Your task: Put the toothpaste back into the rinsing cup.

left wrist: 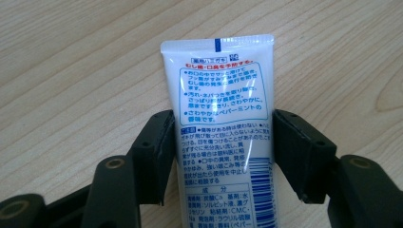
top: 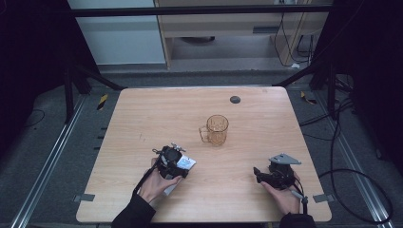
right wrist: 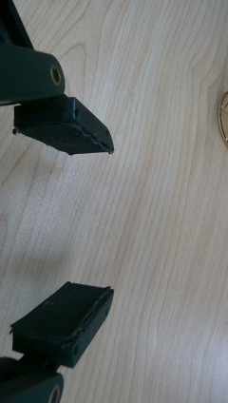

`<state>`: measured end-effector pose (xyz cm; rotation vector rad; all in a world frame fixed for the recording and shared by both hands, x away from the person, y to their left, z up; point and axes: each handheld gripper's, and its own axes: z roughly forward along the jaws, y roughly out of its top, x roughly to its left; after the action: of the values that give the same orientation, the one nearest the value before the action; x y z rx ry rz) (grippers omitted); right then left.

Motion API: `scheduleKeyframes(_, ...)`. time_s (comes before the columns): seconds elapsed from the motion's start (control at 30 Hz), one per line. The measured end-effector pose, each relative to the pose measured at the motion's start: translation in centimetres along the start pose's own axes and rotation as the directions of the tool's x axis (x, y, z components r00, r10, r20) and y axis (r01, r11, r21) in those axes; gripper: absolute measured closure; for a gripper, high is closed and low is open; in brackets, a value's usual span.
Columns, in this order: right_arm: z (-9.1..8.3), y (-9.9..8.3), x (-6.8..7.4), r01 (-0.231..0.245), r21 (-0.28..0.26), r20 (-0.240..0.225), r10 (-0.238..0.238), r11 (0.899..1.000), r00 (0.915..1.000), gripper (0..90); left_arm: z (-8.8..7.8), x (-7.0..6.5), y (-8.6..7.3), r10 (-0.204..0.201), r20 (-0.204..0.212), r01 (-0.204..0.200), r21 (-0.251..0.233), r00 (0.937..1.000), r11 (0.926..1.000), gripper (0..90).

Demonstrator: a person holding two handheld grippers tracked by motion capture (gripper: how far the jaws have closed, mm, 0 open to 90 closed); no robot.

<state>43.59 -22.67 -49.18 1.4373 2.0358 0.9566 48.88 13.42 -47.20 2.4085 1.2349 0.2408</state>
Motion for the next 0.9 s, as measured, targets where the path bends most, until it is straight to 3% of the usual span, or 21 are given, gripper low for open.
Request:
scheduleKeyframes(0.17, 0.0, 0.0, 0.0, 0.002, 0.001, 0.000, -0.002, 1.000, 1.0000, 25.7, -0.4, 0.0, 0.0, 0.010, 0.000, -0.010, -0.009, 0.9999, 0.9999, 49.5)
scheduleKeyframes(0.3, 0.0, 0.0, -0.1, -0.003, 0.004, 0.000, 0.003, 1.000, 1.0000, 25.7, -1.0, 0.2, -0.1, 0.014, 0.022, -0.013, -0.022, 0.9997, 0.9997, 56.7)
scheduleKeyframes(0.43, 0.0, 0.0, -0.1, -0.003, 0.003, -0.001, 0.003, 1.000, 1.0000, 25.7, -1.6, 0.1, -0.1, 0.038, 0.031, -0.037, -0.030, 0.9988, 0.9989, 63.1)
scheduleKeyframes(0.7, 0.0, 0.0, -0.1, -0.004, 0.006, -0.004, 0.004, 1.000, 1.0000, 25.8, -2.3, 0.0, -0.2, 0.061, 0.039, -0.059, -0.041, 0.9974, 0.9974, 68.2)
scheduleKeyframes(0.9, 0.0, 0.0, -0.2, -0.005, 0.004, -0.006, 0.005, 1.000, 1.0000, 26.0, -3.4, 0.0, -0.4, 0.061, 0.028, -0.058, -0.093, 0.9977, 0.9940, 70.5)
